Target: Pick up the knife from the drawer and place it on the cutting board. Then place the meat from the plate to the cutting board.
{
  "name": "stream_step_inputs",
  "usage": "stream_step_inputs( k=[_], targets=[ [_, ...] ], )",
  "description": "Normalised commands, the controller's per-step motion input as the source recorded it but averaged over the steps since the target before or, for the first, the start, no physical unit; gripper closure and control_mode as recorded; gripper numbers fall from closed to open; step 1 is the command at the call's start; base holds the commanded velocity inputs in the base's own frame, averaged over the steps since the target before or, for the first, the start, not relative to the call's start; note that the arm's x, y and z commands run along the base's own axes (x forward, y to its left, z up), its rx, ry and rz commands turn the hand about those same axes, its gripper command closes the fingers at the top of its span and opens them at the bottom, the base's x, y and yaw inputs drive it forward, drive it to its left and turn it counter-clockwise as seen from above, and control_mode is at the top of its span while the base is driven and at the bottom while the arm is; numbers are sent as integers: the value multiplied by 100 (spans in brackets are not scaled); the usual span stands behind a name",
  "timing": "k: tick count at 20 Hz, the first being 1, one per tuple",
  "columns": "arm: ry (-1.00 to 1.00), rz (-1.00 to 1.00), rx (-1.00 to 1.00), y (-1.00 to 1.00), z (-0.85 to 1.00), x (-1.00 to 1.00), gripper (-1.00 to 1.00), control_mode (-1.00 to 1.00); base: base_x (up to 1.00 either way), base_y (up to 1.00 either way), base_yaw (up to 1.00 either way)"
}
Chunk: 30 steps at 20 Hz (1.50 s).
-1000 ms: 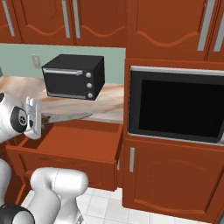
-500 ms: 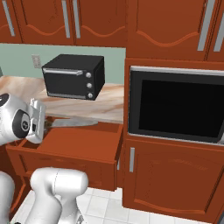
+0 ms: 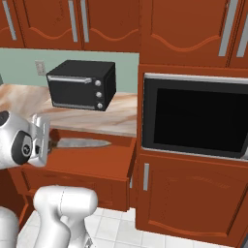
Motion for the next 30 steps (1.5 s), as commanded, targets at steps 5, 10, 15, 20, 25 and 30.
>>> stream_step_inputs(
  k=[5, 10, 15, 20, 25, 30],
  targets=[
    [0, 7, 0, 0, 0, -13, 100, -100, 0, 0, 0],
    [0, 8, 0, -1, 0, -1, 100, -100, 0, 0, 0],
    [0, 4, 0, 0, 0, 0, 100, 100, 0, 0, 9],
    [0, 0, 0, 0, 0, 0, 100, 100, 0, 0, 37],
    [0, 0, 0, 0, 0, 0, 100, 100, -8, -16, 60],
    [0, 0, 0, 0, 0, 0, 100, 100, -16, -29, 86]
  ],
)
